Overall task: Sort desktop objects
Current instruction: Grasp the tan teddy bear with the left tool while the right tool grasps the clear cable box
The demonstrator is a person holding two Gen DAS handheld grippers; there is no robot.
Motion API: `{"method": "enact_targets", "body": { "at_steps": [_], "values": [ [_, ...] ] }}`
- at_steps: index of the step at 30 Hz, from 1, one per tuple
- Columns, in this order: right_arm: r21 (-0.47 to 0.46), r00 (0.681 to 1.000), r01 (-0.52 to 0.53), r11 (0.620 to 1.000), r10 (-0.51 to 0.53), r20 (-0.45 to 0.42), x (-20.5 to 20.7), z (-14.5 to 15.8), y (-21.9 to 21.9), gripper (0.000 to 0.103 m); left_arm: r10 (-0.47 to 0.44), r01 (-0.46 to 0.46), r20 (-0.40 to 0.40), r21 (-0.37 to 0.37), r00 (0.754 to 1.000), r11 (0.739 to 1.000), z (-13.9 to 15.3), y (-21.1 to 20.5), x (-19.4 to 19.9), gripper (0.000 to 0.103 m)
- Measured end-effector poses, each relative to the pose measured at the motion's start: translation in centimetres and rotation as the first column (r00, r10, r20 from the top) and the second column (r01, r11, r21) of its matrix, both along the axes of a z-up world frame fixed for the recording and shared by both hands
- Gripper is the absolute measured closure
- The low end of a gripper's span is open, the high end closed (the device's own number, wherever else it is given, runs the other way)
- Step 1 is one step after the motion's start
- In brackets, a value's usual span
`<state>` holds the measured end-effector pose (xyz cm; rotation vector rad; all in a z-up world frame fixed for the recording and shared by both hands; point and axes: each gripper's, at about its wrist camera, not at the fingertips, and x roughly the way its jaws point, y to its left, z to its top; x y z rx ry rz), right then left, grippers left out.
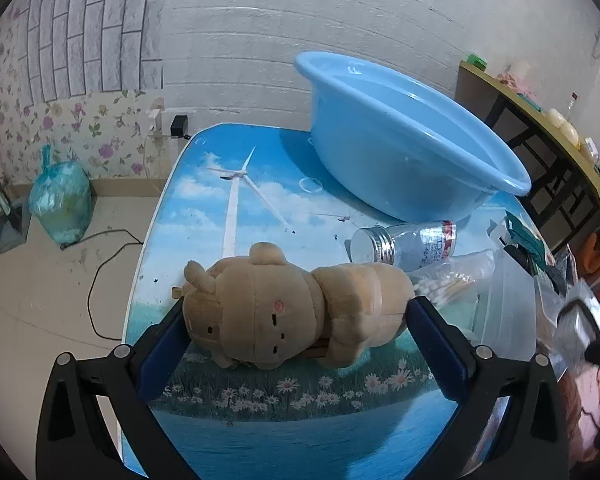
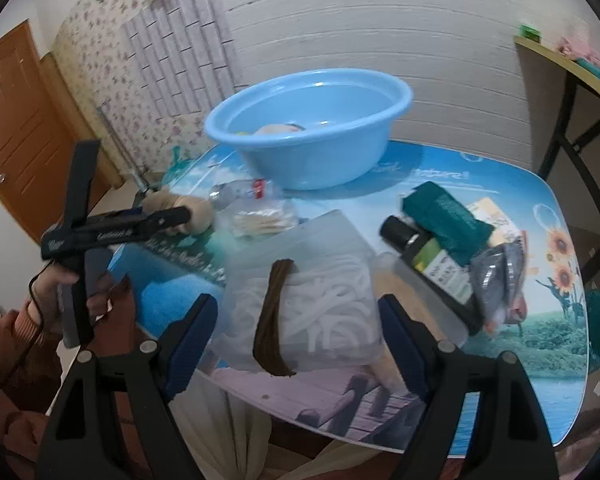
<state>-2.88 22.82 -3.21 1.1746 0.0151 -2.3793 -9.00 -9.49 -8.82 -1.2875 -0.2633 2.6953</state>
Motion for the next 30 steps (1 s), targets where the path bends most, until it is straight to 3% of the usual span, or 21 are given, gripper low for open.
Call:
{"method": "enact_targets", "body": {
  "at_steps": [4, 6, 9, 18, 30],
  "values": [
    [-0.005, 0.999, 0.033, 0.999, -0.033, 0.004, -0.4, -0.4, 0.8, 0.021, -0.018, 0.017, -0.023, -0.024, 1.0, 1.0, 0.4, 0.3, 0.6, 0.011],
    [-0.009, 0.999, 0.042, 0.999, -0.042, 0.006, -0.5, -0.4, 1.1, 0.021, -0.013, 0.013, -0.032, -0.005, 0.999, 1.0, 0.9, -0.1, 1.1, 0.03],
    [-0.014, 0.999, 0.047, 0.999, -0.047, 0.001, -0.4, -0.3, 1.4, 0.021, -0.025, 0.025, -0.012, 0.034, 1.0, 0.999, 1.0, -0.4, 1.4, 0.03],
    [-0.027, 0.997, 0.071, 0.997, -0.072, -0.035, 0.1, 0.3, 2.8, 0.021, -0.069, 0.069, -0.017, 0.025, 0.997, 0.997, 2.3, 1.3, 4.2, 0.031],
    [0.023, 0.986, 0.157, 0.987, -0.155, -0.069, -0.1, -0.7, 5.3, 0.021, -0.068, 0.068, 0.007, -0.035, 0.998, 0.997, 3.0, 3.4, 6.2, 0.029]
  ]
}}
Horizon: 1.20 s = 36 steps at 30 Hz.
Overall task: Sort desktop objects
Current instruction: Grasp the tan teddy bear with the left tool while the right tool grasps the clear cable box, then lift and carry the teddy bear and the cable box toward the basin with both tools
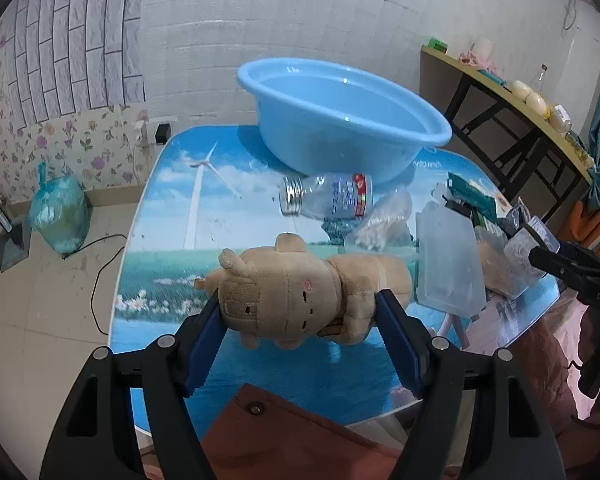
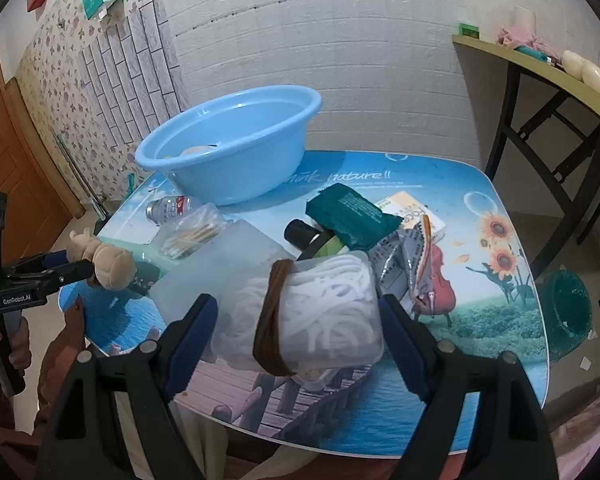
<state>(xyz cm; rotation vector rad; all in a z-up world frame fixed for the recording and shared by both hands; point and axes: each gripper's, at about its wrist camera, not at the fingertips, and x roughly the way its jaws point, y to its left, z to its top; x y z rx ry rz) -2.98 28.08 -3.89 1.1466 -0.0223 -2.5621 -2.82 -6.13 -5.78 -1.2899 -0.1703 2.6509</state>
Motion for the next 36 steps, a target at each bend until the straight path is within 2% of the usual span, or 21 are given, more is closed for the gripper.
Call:
{"method": "enact_targets", "body": {
  "at_steps": [3, 7, 9, 13, 15, 18, 20, 22, 23, 29, 36],
  "values": [
    [0.006, 1.0, -0.008, 1.0, 0.008, -0.006, -0.1, -0.3, -0.1, 0.021, 0.016, -0.015, 0.013, -0.042, 1.0, 0.999, -0.5, 0.6, -0.1, 0.029],
    [0.012, 1.0, -0.023, 1.0, 0.023, 0.007, -0.3, -0.9, -0.3, 0.02, 0.026, -0.025, 0.013, -0.054, 1.0, 0.998, -0.7, 0.8, -0.1, 0.027],
    [0.017, 1.0, -0.024, 1.0, 0.024, 0.011, -0.5, -1.1, -0.3, 0.02, 0.028, -0.027, 0.018, -0.056, 0.999, 0.998, -0.8, 0.8, -0.2, 0.022],
    [0.027, 0.999, -0.045, 0.999, 0.044, 0.01, -0.4, -1.3, -0.7, 0.011, 0.034, -0.032, 0.034, -0.062, 0.999, 0.998, -1.4, 1.0, -0.6, 0.014],
    [0.038, 0.999, -0.047, 0.998, 0.047, 0.007, -0.3, -1.4, -0.8, 0.011, 0.035, -0.032, 0.042, -0.065, 0.999, 0.997, -1.7, 1.2, -0.8, 0.009],
    [0.058, 0.999, -0.045, 0.997, 0.044, 0.006, -0.4, -1.7, -0.9, 0.011, 0.031, -0.028, 0.04, -0.071, 0.999, 0.997, -2.0, 1.5, -1.2, 0.007],
    [0.065, 0.999, -0.041, 0.997, 0.04, 0.005, -0.5, -1.8, -0.9, 0.011, 0.027, -0.025, 0.031, -0.073, 0.999, 0.997, -2.0, 1.6, -1.4, 0.007],
    [0.066, 0.999, -0.034, 0.997, 0.035, -0.009, -0.5, -1.7, -0.7, 0.014, 0.025, -0.023, 0.024, -0.059, 0.999, 0.998, -1.9, 1.5, -1.4, 0.012],
    [0.064, 0.999, -0.038, 0.997, 0.04, -0.021, -0.5, -1.5, -0.6, 0.023, 0.024, -0.023, 0.02, -0.054, 1.0, 0.998, -1.8, 1.4, -1.4, 0.025],
    [0.034, 0.998, -0.054, 0.998, 0.056, -0.04, -0.7, -0.7, -0.3, 0.023, 0.025, -0.025, -0.005, -0.009, 1.0, 1.0, -0.6, 0.9, -1.4, 0.025],
    [-0.001, 0.993, -0.085, 0.996, 0.084, -0.08, -1.0, 1.1, -1.0, 0.023, 0.037, -0.037, -0.088, 0.004, 0.995, 0.999, 2.9, 0.8, -1.3, 0.025]
  ]
}}
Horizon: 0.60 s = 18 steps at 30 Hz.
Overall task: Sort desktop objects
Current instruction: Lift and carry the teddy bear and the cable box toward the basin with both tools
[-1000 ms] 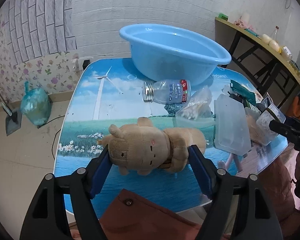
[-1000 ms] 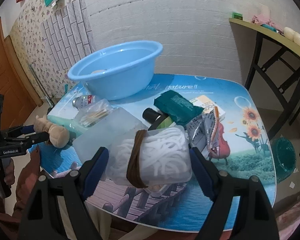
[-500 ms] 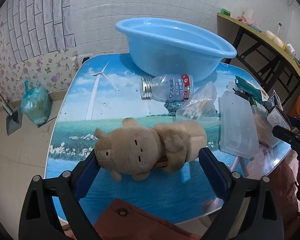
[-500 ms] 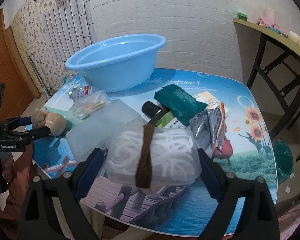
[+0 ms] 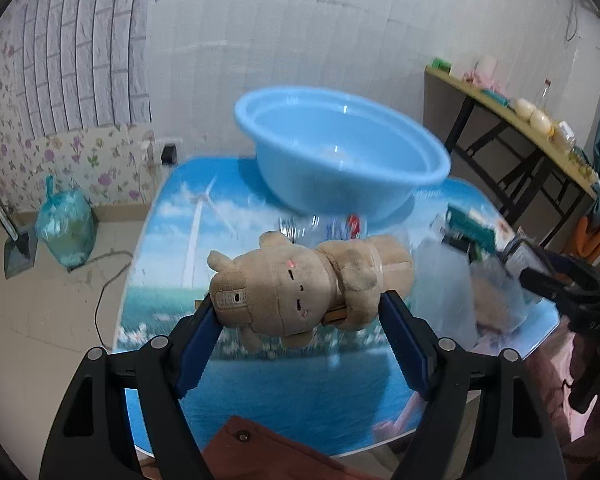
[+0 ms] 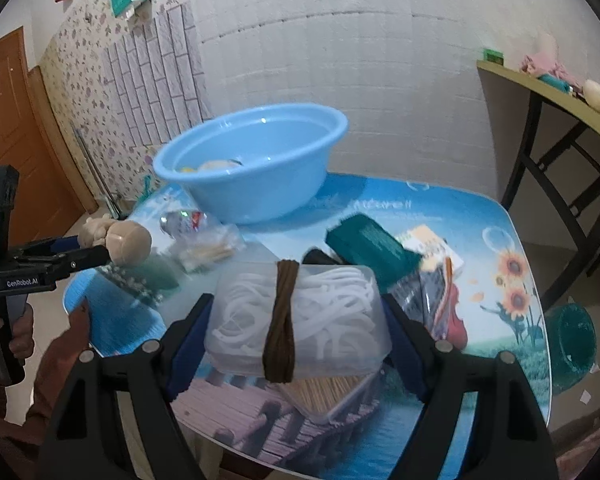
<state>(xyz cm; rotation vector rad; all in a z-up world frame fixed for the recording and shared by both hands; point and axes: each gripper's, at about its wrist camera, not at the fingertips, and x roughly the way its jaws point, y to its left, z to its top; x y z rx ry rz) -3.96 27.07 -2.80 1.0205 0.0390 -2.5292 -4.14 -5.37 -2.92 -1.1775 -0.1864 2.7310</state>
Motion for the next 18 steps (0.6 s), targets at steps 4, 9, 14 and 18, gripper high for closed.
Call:
{"method": "enact_targets", "body": {
  "at_steps": [4, 9, 14, 18],
  "values": [
    [-0.018, 1.0, -0.02, 1.0, 0.02, -0.024, -0.7, 1.2, -0.8, 0.023, 0.005, -0.005, -0.074, 0.001, 0.997, 1.0, 2.9, 0.0, -0.6, 0.025],
    [-0.028, 0.998, -0.047, 0.998, 0.046, -0.053, -2.1, 2.4, -2.0, 0.023, -0.005, 0.004, -0.105, -0.007, 0.994, 1.0, 4.4, 0.2, -2.3, 0.025],
    [-0.039, 0.992, -0.084, 0.996, 0.08, -0.097, -3.8, 4.0, -3.2, 0.023, -0.016, 0.015, -0.128, -0.006, 0.992, 1.0, 5.2, 0.9, -4.6, 0.025],
    [-0.052, 0.989, -0.104, 0.993, 0.097, -0.114, -5.6, 4.6, -3.9, 0.023, -0.034, 0.031, -0.12, -0.021, 0.992, 0.999, 5.0, 1.6, -6.6, 0.025]
  ]
}}
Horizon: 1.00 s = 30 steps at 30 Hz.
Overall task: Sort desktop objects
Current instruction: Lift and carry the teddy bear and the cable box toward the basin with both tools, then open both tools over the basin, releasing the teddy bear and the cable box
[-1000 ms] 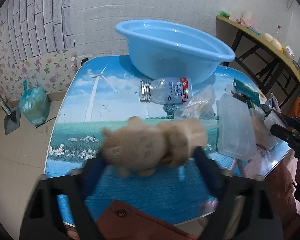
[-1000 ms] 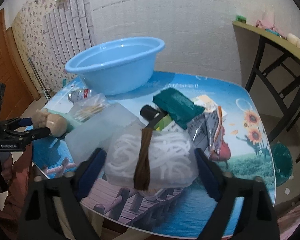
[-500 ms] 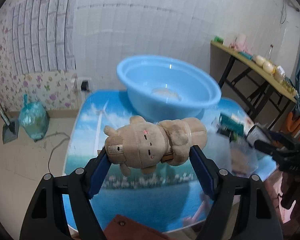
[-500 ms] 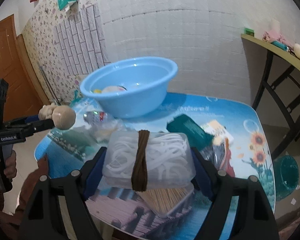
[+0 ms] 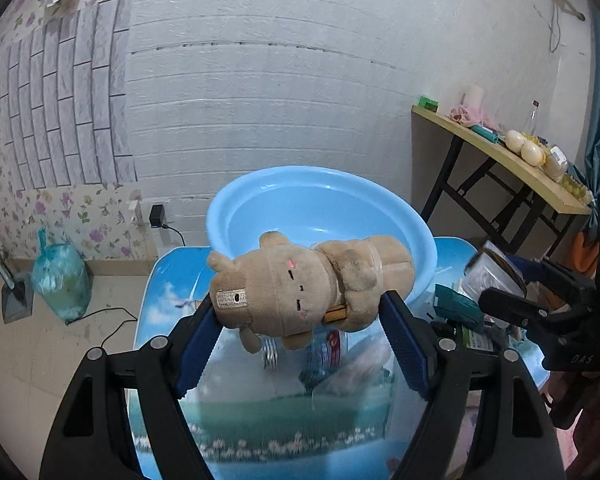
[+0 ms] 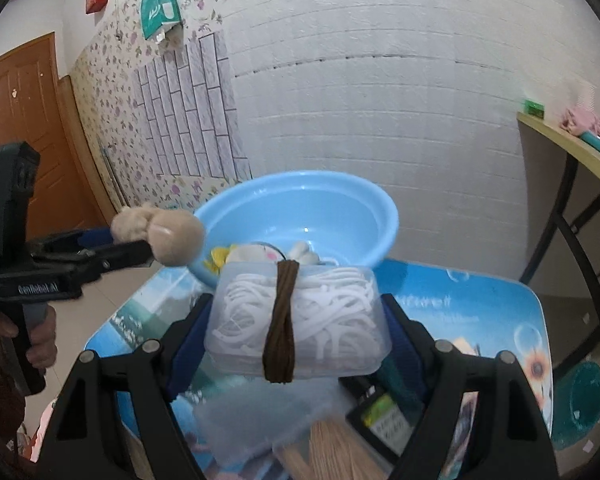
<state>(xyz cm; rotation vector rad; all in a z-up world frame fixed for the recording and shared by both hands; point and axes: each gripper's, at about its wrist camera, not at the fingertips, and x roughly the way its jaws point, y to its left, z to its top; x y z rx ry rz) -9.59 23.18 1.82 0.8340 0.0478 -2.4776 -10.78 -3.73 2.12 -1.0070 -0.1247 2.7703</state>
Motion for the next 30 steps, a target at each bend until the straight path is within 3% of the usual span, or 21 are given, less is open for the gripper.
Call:
{"method": "enact_targets", "body": {
  "at_steps": [6, 13, 30],
  "values": [
    [-0.001, 1.0, -0.022, 1.0, 0.022, 0.006, -2.9, -0.3, -1.0, 0.023, -0.026, 0.027, 0.046, -0.026, 0.999, 0.999, -1.0, 1.1, -2.6, 0.024],
    [0.001, 0.999, -0.033, 0.999, 0.033, 0.023, -5.1, -1.1, -1.9, 0.023, -0.045, 0.046, 0.025, -0.06, 0.999, 0.997, -1.1, 1.9, -4.1, 0.019],
    [0.002, 0.998, -0.017, 1.0, 0.017, 0.054, -5.9, -1.5, -2.9, 0.017, -0.023, 0.026, 0.068, -0.054, 0.997, 0.998, -2.1, 1.1, -2.8, 0.017]
  ]
}}
